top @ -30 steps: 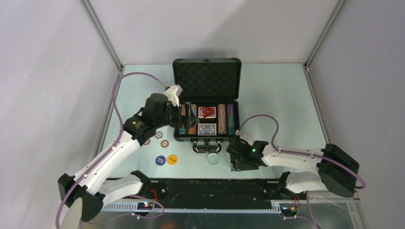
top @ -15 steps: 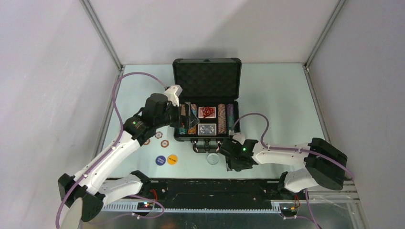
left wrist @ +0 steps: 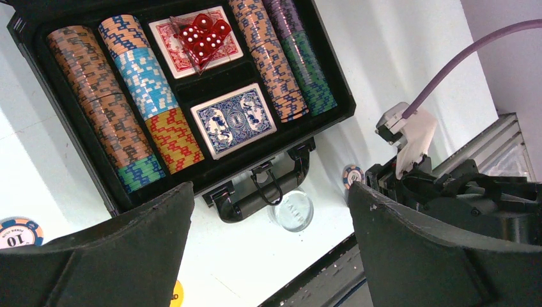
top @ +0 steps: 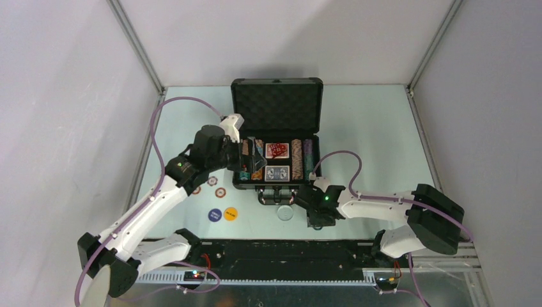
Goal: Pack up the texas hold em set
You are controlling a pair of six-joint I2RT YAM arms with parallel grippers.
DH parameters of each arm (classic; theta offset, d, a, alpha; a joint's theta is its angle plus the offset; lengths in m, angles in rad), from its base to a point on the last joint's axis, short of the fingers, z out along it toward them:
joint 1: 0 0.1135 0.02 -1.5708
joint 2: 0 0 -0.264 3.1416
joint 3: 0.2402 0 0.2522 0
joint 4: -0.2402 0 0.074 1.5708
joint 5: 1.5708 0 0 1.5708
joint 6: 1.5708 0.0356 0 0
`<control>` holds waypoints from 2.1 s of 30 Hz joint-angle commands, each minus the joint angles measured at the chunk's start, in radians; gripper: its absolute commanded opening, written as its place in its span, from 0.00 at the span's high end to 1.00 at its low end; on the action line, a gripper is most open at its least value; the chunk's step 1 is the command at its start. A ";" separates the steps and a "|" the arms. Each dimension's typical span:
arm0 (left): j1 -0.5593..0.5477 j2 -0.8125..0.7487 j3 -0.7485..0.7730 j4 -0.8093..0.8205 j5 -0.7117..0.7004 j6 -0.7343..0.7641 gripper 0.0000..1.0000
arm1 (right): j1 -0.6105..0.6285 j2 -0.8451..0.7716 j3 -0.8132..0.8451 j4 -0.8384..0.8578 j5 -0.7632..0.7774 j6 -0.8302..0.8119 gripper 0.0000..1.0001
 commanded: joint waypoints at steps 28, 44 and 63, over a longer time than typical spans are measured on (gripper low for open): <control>0.007 -0.003 -0.009 0.014 0.014 -0.012 0.05 | 0.000 -0.133 0.022 0.047 0.035 -0.014 0.38; 0.006 -0.027 -0.026 0.013 0.007 -0.008 0.05 | 0.038 0.129 0.178 0.113 -0.031 -0.090 0.34; 0.006 -0.024 -0.020 0.012 0.006 -0.004 0.05 | 0.058 0.206 0.179 0.074 -0.061 -0.072 0.45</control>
